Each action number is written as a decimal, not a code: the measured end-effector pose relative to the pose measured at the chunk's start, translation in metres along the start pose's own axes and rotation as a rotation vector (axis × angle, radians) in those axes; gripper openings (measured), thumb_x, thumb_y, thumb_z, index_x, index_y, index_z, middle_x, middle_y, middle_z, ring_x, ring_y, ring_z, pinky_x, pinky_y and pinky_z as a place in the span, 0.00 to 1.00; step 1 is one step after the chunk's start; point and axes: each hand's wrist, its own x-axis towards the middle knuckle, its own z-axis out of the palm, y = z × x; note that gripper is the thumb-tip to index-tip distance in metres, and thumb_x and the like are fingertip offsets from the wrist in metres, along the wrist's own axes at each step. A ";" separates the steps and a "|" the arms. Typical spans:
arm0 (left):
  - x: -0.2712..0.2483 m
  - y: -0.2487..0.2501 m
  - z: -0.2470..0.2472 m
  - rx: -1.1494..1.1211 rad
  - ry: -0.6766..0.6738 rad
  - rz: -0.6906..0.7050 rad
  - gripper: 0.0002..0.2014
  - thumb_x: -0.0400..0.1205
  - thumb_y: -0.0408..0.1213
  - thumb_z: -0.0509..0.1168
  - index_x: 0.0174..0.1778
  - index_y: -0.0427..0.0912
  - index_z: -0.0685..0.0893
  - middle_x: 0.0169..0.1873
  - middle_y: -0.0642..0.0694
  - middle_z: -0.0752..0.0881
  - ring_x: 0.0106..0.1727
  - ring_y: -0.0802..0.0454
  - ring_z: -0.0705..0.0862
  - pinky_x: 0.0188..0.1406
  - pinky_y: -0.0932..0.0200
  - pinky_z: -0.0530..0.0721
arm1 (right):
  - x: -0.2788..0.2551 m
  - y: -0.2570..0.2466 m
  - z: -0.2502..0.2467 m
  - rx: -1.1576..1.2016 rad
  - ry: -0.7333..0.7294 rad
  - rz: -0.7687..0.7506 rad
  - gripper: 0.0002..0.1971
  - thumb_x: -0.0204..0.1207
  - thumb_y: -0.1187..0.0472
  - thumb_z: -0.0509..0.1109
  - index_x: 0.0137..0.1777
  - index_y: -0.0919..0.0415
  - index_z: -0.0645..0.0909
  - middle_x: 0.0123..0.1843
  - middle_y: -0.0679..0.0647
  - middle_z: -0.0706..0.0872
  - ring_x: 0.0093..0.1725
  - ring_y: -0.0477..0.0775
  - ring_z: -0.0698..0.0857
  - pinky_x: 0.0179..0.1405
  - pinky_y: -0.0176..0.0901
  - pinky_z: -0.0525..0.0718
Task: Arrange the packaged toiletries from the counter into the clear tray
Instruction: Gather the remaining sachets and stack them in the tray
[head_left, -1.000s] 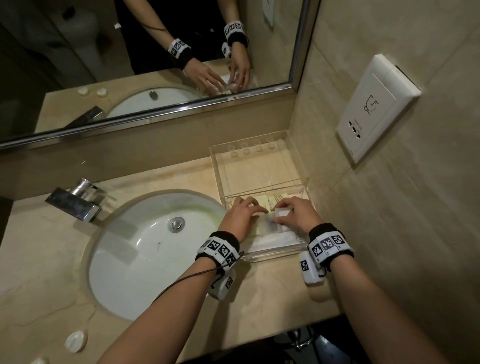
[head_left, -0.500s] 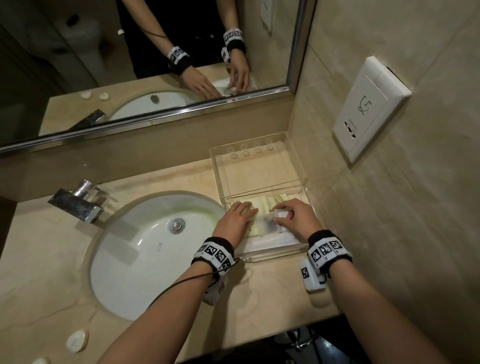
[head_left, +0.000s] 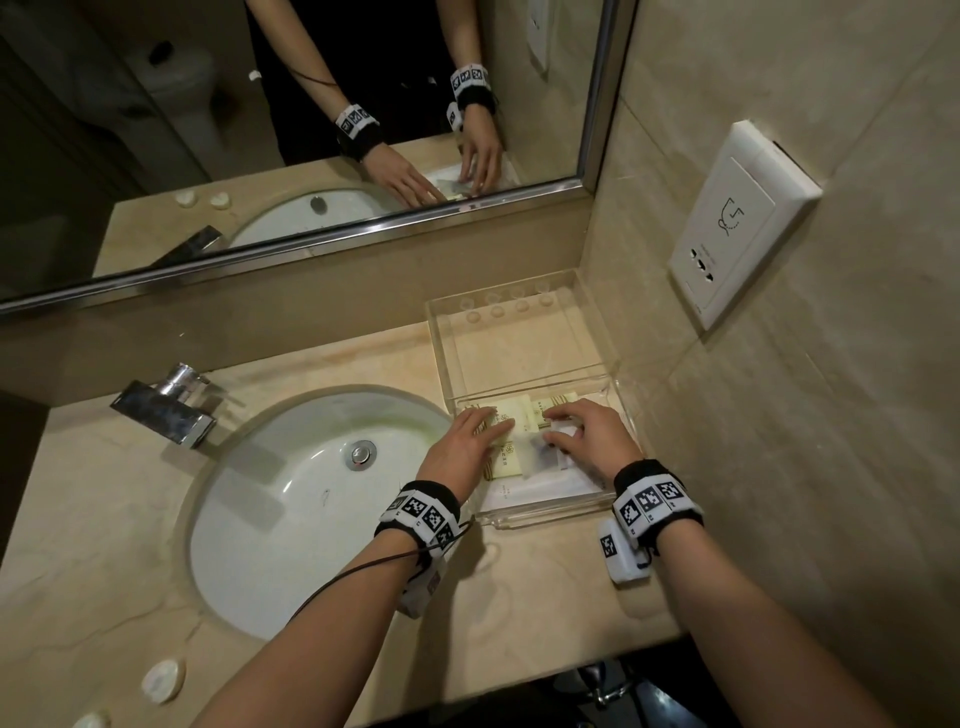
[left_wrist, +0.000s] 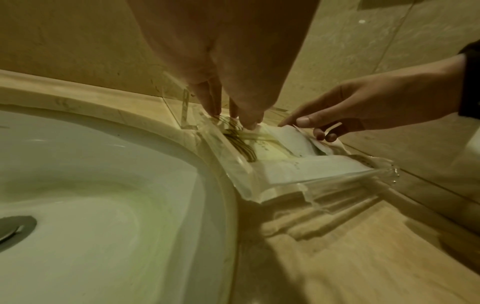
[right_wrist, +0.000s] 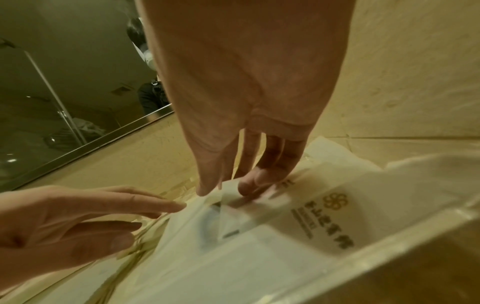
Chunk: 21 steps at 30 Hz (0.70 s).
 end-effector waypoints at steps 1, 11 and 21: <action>-0.001 0.000 0.000 0.001 0.002 0.003 0.26 0.83 0.30 0.62 0.75 0.56 0.72 0.77 0.47 0.70 0.80 0.48 0.65 0.69 0.52 0.79 | 0.000 -0.001 0.002 -0.006 -0.009 -0.009 0.14 0.73 0.54 0.77 0.59 0.53 0.87 0.60 0.48 0.87 0.54 0.46 0.82 0.60 0.41 0.81; -0.008 -0.010 -0.013 -0.177 0.122 -0.033 0.18 0.84 0.37 0.62 0.71 0.52 0.78 0.71 0.47 0.77 0.74 0.49 0.72 0.69 0.53 0.78 | 0.002 -0.020 0.004 -0.046 0.033 0.001 0.14 0.75 0.55 0.76 0.59 0.57 0.86 0.59 0.52 0.87 0.55 0.50 0.84 0.60 0.43 0.81; -0.098 -0.068 -0.068 -0.717 0.424 -0.513 0.07 0.81 0.32 0.64 0.49 0.47 0.85 0.41 0.49 0.89 0.43 0.56 0.87 0.42 0.71 0.82 | 0.004 -0.150 0.071 -0.018 -0.160 -0.339 0.05 0.76 0.56 0.75 0.49 0.53 0.88 0.46 0.43 0.89 0.39 0.46 0.85 0.43 0.38 0.84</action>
